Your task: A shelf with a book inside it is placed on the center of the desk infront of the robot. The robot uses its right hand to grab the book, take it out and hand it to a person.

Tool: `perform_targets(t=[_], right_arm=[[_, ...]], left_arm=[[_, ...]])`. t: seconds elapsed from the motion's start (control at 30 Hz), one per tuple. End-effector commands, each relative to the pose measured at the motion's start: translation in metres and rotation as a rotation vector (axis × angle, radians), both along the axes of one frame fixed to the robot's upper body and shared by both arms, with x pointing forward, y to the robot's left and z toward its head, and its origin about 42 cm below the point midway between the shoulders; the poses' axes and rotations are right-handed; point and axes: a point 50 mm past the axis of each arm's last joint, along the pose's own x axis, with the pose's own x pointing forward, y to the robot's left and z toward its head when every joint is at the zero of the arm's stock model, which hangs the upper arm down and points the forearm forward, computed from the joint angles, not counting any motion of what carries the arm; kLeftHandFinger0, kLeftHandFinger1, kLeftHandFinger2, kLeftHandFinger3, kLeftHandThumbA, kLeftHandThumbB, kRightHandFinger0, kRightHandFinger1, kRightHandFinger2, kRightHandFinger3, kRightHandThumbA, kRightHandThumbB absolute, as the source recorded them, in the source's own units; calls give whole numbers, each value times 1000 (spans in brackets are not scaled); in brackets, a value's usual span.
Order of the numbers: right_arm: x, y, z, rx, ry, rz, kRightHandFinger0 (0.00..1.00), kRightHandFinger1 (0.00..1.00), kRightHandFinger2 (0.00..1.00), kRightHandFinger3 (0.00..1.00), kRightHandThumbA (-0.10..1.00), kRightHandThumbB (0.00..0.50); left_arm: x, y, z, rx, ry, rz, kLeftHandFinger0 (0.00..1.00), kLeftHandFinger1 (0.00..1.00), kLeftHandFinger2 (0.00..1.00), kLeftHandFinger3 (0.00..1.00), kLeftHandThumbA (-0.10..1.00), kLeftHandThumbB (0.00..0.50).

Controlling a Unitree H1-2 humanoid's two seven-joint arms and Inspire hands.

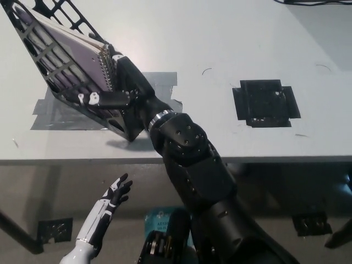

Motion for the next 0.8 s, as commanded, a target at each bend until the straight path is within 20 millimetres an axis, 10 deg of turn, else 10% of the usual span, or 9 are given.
perform_targets(t=[0.0,0.57,0.6,0.63,0.67,0.7,0.77], right_arm=[[2,15,31,-49,-170,10,1000,1000,1000,1000,1000,346],[8,17,34,-89,-187,-3,1000,1000,1000,1000,1000,279],[10,16,35,-96,-178,-19,578,668,760,874,1000,240],[10,17,36,-101,-169,-24,422,517,620,753,1000,214],[11,18,37,-114,-163,-27,126,186,264,388,1000,168],[12,19,39,-131,-160,-34,25,37,53,102,1000,122],[10,21,40,-111,-140,-55,1,5,59,24,1000,40]], left_arm=[[4,1,12,23,-59,-22,1000,1000,1000,1000,1000,246],[8,0,14,29,-63,-28,1000,1000,998,1000,1000,261],[9,-1,15,33,-64,-29,1000,1000,993,1000,1000,267],[9,0,15,38,-65,-27,1000,1000,992,1000,1000,267],[9,0,15,37,-67,-27,1000,1000,987,1000,1000,261],[9,0,15,37,-69,-28,1000,1000,986,1000,1000,260],[10,-1,16,34,-70,-31,1000,1000,982,1000,1000,256]])
